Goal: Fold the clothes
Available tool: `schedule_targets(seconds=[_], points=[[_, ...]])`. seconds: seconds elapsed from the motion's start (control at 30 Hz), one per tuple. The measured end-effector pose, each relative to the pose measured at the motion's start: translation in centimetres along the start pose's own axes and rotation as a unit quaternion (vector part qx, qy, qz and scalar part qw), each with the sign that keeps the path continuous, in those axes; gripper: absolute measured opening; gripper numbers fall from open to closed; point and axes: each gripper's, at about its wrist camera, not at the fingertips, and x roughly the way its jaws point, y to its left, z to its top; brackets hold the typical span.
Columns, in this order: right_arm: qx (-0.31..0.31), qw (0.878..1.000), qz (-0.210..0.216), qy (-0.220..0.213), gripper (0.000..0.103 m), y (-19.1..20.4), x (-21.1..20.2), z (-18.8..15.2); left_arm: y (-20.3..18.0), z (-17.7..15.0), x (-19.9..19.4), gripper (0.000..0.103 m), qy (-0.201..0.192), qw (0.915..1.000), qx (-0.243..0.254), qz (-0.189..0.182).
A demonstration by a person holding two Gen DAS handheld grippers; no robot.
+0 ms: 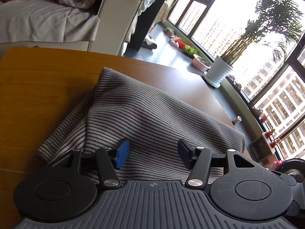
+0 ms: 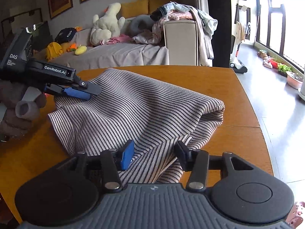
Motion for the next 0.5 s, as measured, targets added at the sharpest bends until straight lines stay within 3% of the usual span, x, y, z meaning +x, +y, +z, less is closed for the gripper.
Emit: schedule_targets(seconds=[0.07, 0.13, 0.27, 0.4, 0.5], points=[[0.004, 1.000, -0.002, 0.002, 0.055, -0.1, -0.5, 0.6, -0.7, -0.3, -0.7, 0.068, -0.001, 0.9999, 0.009, 0.005], [0.001, 1.000, -0.013, -0.024, 0.060, -0.5, -1.5, 1.7, -1.2, -0.7, -1.8, 0.073, -0.002, 0.9999, 0.015, 0.006], [-0.016, 0.996, -0.048, -0.067, 0.061, -1.6, -1.8, 4.4, -1.4, -1.9, -3.9, 0.081, -0.002, 0.9998, -0.002, -0.020], [-0.031, 0.996, -0.064, -0.047, 0.061, -2.9, 2.1, 5.3, -1.7, -3.0, -4.0, 0.082, 0.019, 0.9988, -0.017, -0.043], [-0.038, 0.997, -0.066, -0.027, 0.062, -3.0, 4.9, 4.6, -1.9, -3.5, -2.9, 0.082, 0.030, 0.9989, -0.013, -0.033]])
